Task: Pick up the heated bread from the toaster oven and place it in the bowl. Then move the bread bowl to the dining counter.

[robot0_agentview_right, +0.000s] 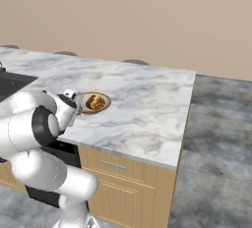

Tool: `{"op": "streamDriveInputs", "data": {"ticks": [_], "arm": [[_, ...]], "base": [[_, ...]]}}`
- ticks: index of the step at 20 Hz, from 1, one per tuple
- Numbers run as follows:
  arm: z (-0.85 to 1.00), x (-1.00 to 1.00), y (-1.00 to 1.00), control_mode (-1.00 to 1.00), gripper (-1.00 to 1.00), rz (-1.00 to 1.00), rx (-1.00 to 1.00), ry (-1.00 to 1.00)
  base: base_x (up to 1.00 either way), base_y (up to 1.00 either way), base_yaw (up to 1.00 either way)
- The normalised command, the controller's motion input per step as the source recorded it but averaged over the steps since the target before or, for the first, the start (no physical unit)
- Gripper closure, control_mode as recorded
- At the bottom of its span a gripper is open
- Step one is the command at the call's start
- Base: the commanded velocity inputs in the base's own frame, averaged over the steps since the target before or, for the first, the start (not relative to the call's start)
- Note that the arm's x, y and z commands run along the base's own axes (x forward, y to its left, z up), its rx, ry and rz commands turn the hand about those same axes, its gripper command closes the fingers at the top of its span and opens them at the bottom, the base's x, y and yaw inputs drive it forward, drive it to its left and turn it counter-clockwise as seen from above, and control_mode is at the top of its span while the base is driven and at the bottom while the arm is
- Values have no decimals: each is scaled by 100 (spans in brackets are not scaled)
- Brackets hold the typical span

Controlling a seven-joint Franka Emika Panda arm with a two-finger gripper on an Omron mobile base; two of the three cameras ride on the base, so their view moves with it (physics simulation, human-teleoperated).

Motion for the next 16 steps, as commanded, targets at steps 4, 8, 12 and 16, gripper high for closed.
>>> {"op": "streamDriveInputs", "data": {"ticks": [4, 8, 12, 16], "arm": [[-21, 61, 0, -100, 100, 0, 0, 0], [-12, 19, 1, -100, -100, -1, -1, 7], [3, -23, 7, -100, -100, -1, 0, 7], [43, -89, 20, -100, -100, 0, 0, 3]], "base": [[0, 0, 0], [0, 0, 0], [0, 0, 0], [0, 0, 0]]}}
